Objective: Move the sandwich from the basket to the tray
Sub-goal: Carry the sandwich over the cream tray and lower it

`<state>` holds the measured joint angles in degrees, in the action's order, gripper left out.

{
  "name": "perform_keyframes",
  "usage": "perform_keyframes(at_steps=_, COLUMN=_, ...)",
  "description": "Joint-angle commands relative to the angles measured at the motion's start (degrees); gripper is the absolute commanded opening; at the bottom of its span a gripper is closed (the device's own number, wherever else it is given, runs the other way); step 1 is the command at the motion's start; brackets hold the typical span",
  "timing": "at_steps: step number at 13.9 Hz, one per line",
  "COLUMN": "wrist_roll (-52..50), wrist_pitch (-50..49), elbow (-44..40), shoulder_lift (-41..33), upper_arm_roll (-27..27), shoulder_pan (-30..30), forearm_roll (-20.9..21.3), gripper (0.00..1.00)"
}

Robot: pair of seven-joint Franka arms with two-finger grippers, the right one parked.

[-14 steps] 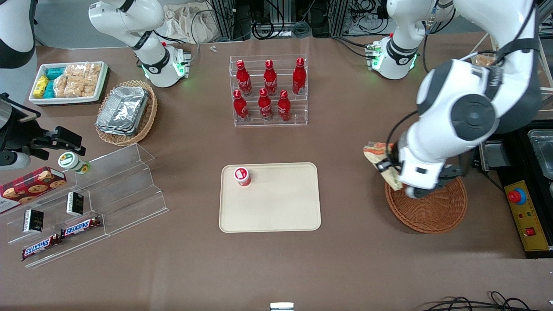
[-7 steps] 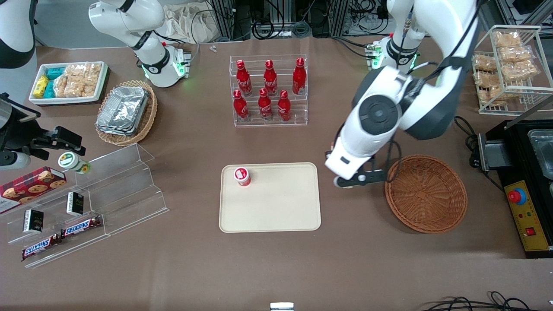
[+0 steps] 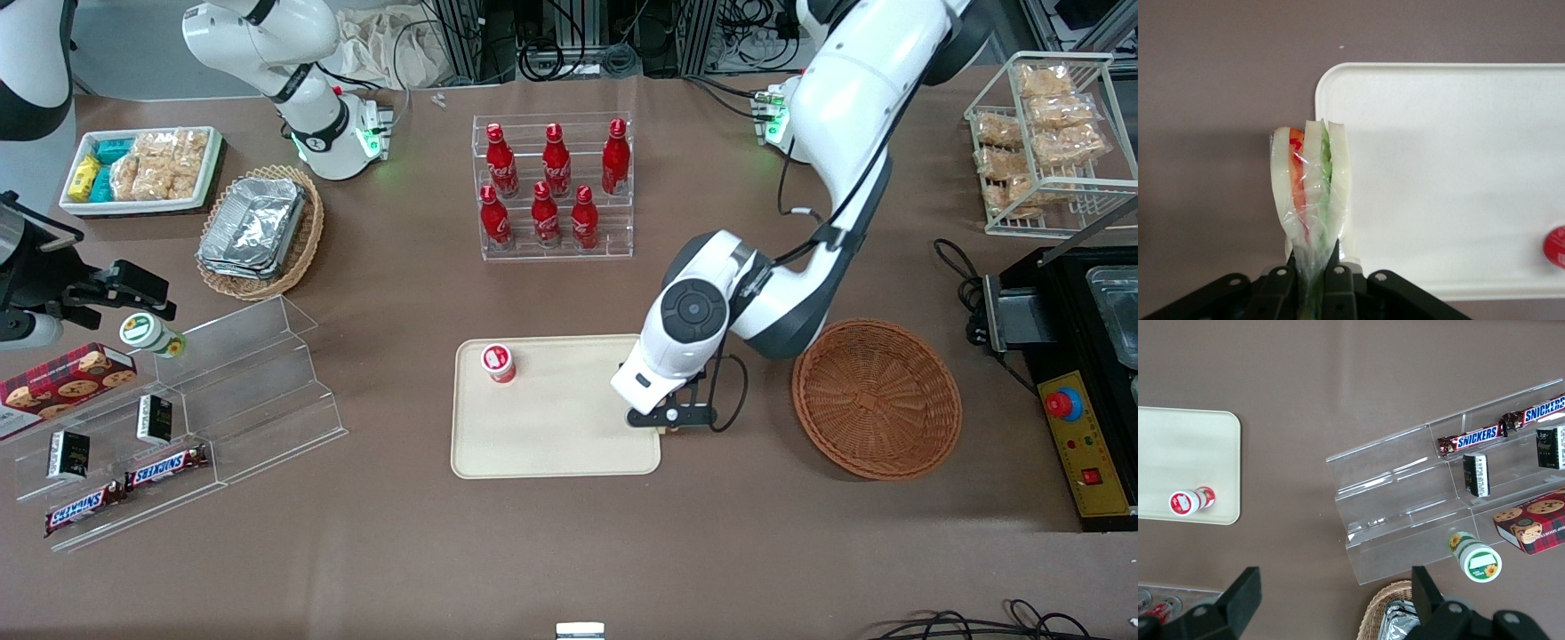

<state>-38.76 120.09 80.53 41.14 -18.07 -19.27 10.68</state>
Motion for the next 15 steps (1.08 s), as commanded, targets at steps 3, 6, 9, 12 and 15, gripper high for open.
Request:
perform_keyframes(at_steps=3, wrist_roll=0.09, wrist_pitch=3.84, elbow=-2.31, shoulder_lift=4.21, upper_arm_roll=0.49, shoulder_pan=-3.14, forearm_roll=1.98, gripper=0.0)
perform_keyframes(at_steps=6, wrist_roll=0.26, wrist_pitch=4.37, elbow=-2.13, shoulder_lift=5.79, upper_arm_roll=0.49, shoulder_pan=-3.14, forearm_roll=1.8, gripper=0.0)
perform_keyframes(at_steps=9, wrist_roll=-0.08, wrist_pitch=4.45, elbow=-2.04, shoulder_lift=6.41, upper_arm_roll=0.49, shoulder_pan=-2.97, forearm_roll=1.19, gripper=0.26)
perform_keyframes(at_steps=12, wrist_roll=-1.49, wrist_pitch=4.37, elbow=-2.04, shoulder_lift=5.8, upper_arm_roll=0.49, shoulder_pan=-2.79, forearm_roll=0.31, gripper=1.0)
perform_keyframes(at_steps=15, wrist_roll=-3.6, wrist_pitch=-0.52, elbow=-2.13, shoulder_lift=2.82, upper_arm_roll=0.49, shoulder_pan=-1.92, forearm_roll=-2.5, gripper=1.0)
